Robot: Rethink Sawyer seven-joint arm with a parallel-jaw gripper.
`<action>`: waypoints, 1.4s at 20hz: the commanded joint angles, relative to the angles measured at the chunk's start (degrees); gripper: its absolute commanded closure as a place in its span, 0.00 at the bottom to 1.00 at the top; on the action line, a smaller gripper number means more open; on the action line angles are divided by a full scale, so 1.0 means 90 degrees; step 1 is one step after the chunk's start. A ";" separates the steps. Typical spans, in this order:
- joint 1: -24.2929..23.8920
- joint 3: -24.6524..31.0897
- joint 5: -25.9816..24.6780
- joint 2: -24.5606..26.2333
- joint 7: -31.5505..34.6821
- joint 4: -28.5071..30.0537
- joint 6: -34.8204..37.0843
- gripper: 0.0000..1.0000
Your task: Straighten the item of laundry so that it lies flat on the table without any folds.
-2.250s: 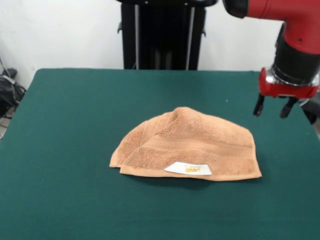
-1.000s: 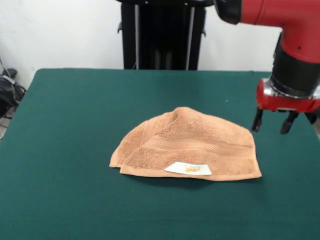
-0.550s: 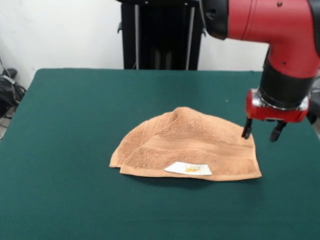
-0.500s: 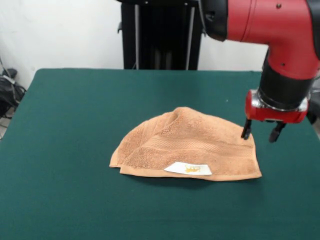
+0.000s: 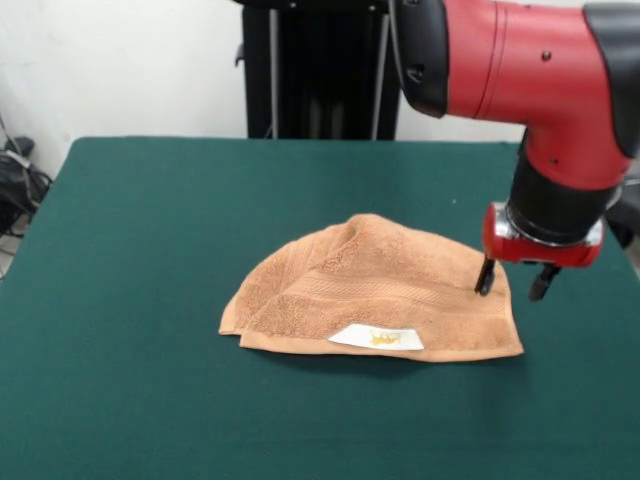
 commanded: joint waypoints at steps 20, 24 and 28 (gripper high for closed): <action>0.0028 0.0223 -0.0059 0.0559 0.1300 -0.0487 -0.0377 0.00; 0.0109 0.0075 -0.0163 0.0614 0.1296 -0.0641 -0.0267 0.00; 0.0101 0.0070 -0.0164 0.0669 0.1281 -0.0712 -0.0307 0.00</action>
